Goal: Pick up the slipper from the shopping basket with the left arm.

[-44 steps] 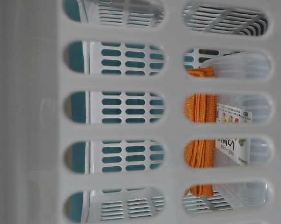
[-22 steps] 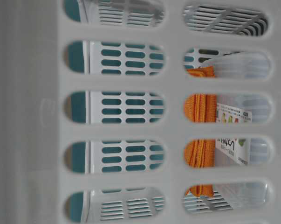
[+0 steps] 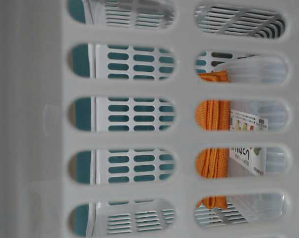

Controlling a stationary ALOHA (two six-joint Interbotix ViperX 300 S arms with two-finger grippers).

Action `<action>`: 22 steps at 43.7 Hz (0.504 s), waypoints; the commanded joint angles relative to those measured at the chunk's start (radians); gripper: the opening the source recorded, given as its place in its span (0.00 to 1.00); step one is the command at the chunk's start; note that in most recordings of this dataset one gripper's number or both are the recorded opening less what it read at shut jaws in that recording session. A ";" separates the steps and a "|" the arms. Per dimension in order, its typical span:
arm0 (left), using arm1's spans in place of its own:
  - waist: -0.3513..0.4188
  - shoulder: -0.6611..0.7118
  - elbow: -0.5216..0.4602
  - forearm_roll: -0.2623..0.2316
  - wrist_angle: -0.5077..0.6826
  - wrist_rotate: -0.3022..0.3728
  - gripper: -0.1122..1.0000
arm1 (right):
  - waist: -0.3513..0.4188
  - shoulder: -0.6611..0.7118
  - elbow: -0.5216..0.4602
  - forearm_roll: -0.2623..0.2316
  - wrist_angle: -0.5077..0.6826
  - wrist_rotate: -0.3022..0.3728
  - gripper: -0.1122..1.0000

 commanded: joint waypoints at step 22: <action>-0.005 -0.052 0.046 0.005 0.003 -0.002 0.16 | 0.002 0.005 -0.005 0.005 -0.005 0.000 0.10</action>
